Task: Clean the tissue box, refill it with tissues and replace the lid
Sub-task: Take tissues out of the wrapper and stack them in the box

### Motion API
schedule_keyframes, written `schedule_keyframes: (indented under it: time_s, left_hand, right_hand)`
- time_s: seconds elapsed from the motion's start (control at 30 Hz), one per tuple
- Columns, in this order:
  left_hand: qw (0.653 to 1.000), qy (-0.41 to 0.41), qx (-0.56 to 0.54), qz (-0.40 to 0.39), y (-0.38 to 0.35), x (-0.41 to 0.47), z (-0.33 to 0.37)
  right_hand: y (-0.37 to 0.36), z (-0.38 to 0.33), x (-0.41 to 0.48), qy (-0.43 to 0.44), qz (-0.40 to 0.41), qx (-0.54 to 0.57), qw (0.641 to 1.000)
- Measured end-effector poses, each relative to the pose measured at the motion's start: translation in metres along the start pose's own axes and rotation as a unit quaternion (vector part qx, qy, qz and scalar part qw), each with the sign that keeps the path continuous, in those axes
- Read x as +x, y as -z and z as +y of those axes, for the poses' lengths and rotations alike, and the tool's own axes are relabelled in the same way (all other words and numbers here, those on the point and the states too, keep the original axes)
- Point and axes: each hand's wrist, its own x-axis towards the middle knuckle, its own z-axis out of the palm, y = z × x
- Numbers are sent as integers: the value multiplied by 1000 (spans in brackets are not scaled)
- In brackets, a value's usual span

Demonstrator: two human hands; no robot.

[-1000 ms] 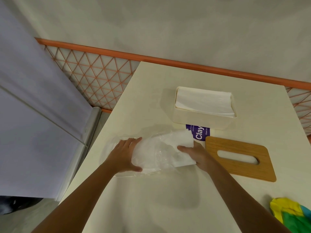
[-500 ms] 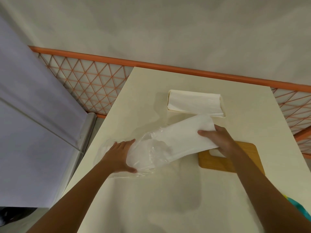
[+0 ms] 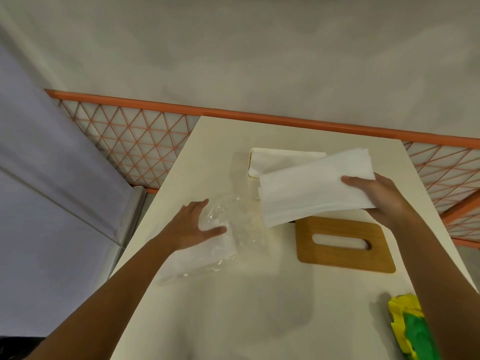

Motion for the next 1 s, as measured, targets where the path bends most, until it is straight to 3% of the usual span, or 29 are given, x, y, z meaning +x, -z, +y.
schedule_keyframes:
  time_s: [0.13, 0.3, 0.4, 0.57, 0.83, 1.0]
  left_hand:
    - [973, -7, -223, 56, 7, 13, 53]
    - [859, 57, -507, -45, 10, 32, 113]
    - [810, 56, -581, -49, 10, 43, 126]
    - [869, 22, -494, 8, 15, 62, 133]
    - [897, -16, -436, 73, 35, 108, 153]
    - [927, 10, -365, 90, 36, 143, 150]
  right_hand:
    - [2, -13, -1, 14, -15, 52, 998]
    - [-6, -13, 2, 5, -34, 57, 998]
    - [-9, -8, 5, -10, -61, 33, 998]
    - [-10, -3, 17, -21, -75, -1, 997]
    - [-11, -21, 72, 16, -22, -1, 1000]
    - [-16, -20, 111, 2, 4, 20, 1000]
